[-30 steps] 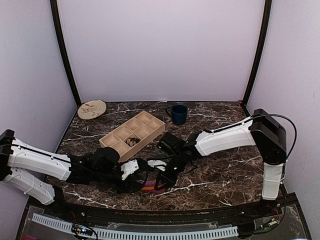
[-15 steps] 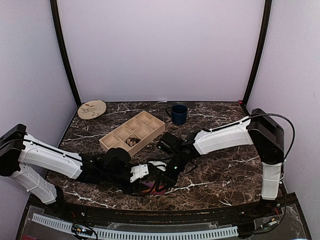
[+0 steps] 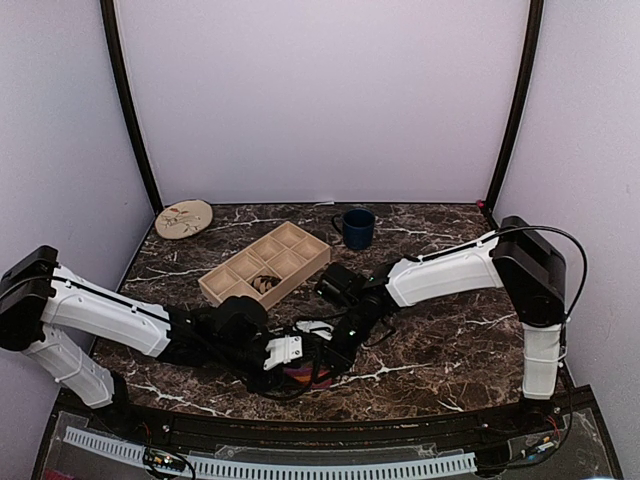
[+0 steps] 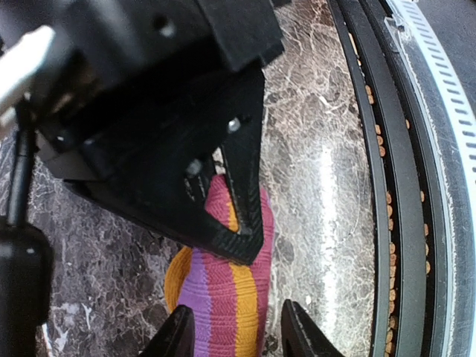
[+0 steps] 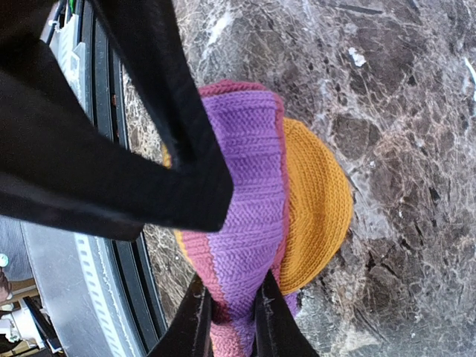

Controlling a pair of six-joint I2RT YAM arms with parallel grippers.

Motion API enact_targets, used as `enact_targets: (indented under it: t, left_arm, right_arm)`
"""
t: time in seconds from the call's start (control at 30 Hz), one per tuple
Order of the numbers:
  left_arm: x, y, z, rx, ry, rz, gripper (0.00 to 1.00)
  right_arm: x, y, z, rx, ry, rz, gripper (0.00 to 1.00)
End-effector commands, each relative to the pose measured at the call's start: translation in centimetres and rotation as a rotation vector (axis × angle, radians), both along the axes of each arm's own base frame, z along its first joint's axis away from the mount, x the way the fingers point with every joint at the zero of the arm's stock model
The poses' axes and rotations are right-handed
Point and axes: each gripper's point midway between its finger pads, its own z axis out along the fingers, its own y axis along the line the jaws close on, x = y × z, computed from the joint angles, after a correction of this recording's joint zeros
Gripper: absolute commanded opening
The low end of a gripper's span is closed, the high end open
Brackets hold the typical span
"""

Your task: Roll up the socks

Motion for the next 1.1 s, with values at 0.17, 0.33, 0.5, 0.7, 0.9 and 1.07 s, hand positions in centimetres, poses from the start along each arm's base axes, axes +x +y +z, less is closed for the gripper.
enact_targets:
  t: [0.17,0.33,0.5,0.7,0.9,1.07]
  left_arm:
    - [0.5,-0.5,-0.9,0.054,-0.052,-0.013,0.43]
    - [1.0,-0.7,-1.2,0.065,-0.078,-0.011,0.43]
    - [0.7,-1.0,-1.9,0.082,-0.068,-0.031,0.43]
    - [0.7,-1.1,-2.6,0.100,-0.065,-0.041,0.43]
    - [0.2,-1.1,-3.5,0.127,-0.041,-0.063,0.43]
    - [-0.1,-0.8,-4.7,0.177,-0.025,-0.071,0.43]
  right_arm:
    - [0.0,-0.2,-0.5,-0.016,0.030,0.004,0.03]
    - [-0.1,-0.2,-0.6,-0.015,0.039,0.009,0.02]
    - [-0.2,-0.1,-0.6,-0.012,0.045,0.011,0.02]
    - [-0.2,-0.2,-0.6,-0.010,0.055,0.012,0.02]
    - [-0.1,-0.2,-0.7,-0.008,0.067,0.006,0.02]
    - [0.1,-0.2,-0.6,-0.003,0.075,0.003,0.02]
